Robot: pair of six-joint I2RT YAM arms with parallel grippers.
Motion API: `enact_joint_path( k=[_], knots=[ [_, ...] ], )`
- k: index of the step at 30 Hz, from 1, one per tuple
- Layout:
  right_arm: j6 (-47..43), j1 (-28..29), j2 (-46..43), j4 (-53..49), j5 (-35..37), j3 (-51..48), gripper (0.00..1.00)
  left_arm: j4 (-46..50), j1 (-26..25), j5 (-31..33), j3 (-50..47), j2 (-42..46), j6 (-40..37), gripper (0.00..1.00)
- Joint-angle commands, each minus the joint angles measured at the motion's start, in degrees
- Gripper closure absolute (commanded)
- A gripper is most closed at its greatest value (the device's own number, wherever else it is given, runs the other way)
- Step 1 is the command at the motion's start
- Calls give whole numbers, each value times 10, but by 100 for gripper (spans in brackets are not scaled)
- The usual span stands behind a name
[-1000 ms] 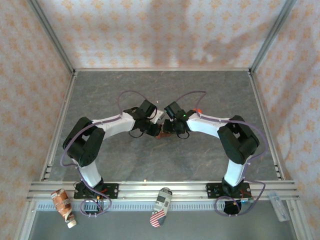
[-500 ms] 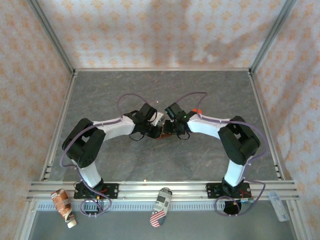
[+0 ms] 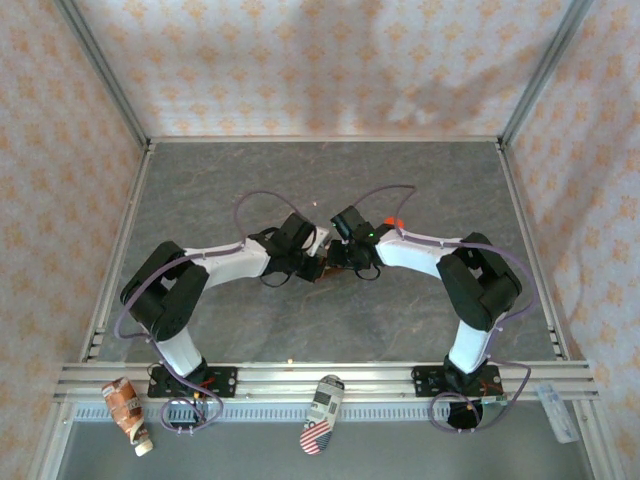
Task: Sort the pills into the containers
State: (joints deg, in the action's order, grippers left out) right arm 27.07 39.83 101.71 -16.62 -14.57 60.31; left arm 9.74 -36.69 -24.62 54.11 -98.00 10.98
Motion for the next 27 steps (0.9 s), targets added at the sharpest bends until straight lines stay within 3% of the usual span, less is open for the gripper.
enact_joint_path(
  k=[1, 13, 22, 27],
  knots=[
    [10, 3, 26, -38, 31, -28, 67, 28, -16, 1, -14, 9, 8, 100],
    [14, 3, 31, -34, 31, -28, 67, 43, -18, 12, -9, 3, -1, 100],
    [17, 3, 34, -34, 27, -26, 67, 71, -36, 113, -25, -44, -19, 100],
    [15, 3, 30, -40, 28, -22, 67, 56, -38, 100, -28, -32, -15, 100]
  ],
)
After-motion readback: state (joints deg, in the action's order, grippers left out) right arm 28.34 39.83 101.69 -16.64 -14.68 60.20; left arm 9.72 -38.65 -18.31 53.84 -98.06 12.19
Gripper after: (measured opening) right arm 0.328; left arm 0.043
